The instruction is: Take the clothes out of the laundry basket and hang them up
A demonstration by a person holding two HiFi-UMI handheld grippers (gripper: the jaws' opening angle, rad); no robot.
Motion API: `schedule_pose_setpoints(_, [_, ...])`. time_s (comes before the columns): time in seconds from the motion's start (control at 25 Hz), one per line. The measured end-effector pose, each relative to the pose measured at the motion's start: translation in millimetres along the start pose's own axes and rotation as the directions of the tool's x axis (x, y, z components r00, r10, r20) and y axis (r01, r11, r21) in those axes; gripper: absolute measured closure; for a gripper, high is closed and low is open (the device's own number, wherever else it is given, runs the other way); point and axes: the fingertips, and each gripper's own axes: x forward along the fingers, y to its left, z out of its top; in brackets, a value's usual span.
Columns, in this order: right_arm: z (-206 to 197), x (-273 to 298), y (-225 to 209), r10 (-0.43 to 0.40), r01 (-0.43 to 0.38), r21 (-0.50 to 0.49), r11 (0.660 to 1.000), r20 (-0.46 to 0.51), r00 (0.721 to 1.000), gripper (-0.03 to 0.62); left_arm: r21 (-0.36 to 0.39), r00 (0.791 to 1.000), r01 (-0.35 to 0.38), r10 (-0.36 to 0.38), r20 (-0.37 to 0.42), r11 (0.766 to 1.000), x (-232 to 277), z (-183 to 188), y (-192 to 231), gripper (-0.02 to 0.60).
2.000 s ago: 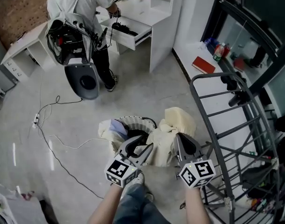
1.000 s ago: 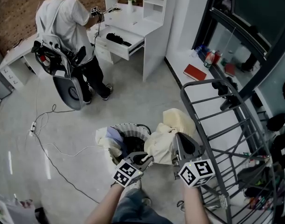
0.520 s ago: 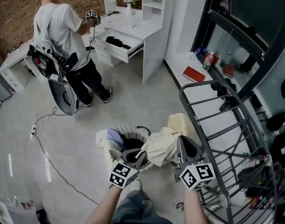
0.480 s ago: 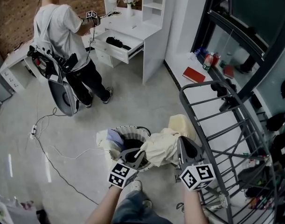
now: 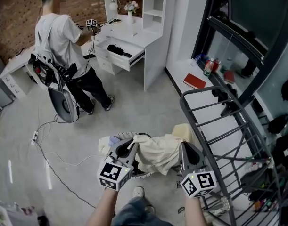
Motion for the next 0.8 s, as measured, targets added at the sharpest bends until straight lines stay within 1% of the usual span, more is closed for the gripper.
schedule_pose_setpoints(0.08, [14, -3, 4, -0.004, 0.004, -0.018, 1.0, 0.026, 1.0, 0.58, 0.018, 0.999, -0.002, 0.002, 0.047, 1.0, -3, 27, -1, 0.54])
schedule_pose_setpoints(0.16, [33, -7, 6, -0.024, 0.025, -0.026, 0.999, 0.054, 0.998, 0.58, 0.037, 0.995, -0.001, -0.002, 0.095, 0.999, -6, 56, -4, 0.541])
schedule_pose_setpoints(0.24, [53, -12, 8, -0.042, 0.046, -0.036, 0.998, 0.085, 0.996, 0.58, 0.052, 0.99, 0.003, -0.01, 0.14, 0.999, -9, 83, -7, 0.54])
schedule_pose_setpoints(0.36, [75, -21, 11, -0.041, 0.052, -0.075, 0.996, 0.135, 0.99, 0.579, 0.065, 0.98, 0.02, -0.032, 0.195, 0.998, -11, 114, -14, 0.541])
schedule_pose_setpoints(0.48, [90, -31, 11, -0.064, 0.079, -0.087, 0.993, 0.16, 0.985, 0.579, 0.079, 0.974, 0.044, -0.06, 0.219, 0.996, -9, 128, -22, 0.541])
schedule_pose_setpoints(0.6, [96, -48, 3, -0.104, 0.121, -0.091, 0.988, 0.176, 0.979, 0.579, 0.085, 0.97, 0.082, -0.099, 0.22, 0.993, -1, 133, -38, 0.54])
schedule_pose_setpoints(0.72, [101, -73, -11, -0.168, 0.186, -0.083, 0.979, 0.193, 0.967, 0.579, 0.088, 0.962, 0.149, -0.165, 0.218, 0.985, 12, 137, -64, 0.541])
schedule_pose_setpoints(0.8, [104, -93, -23, -0.224, 0.243, -0.076, 0.967, 0.205, 0.953, 0.579, 0.103, 0.952, 0.202, -0.22, 0.212, 0.974, 22, 141, -87, 0.541])
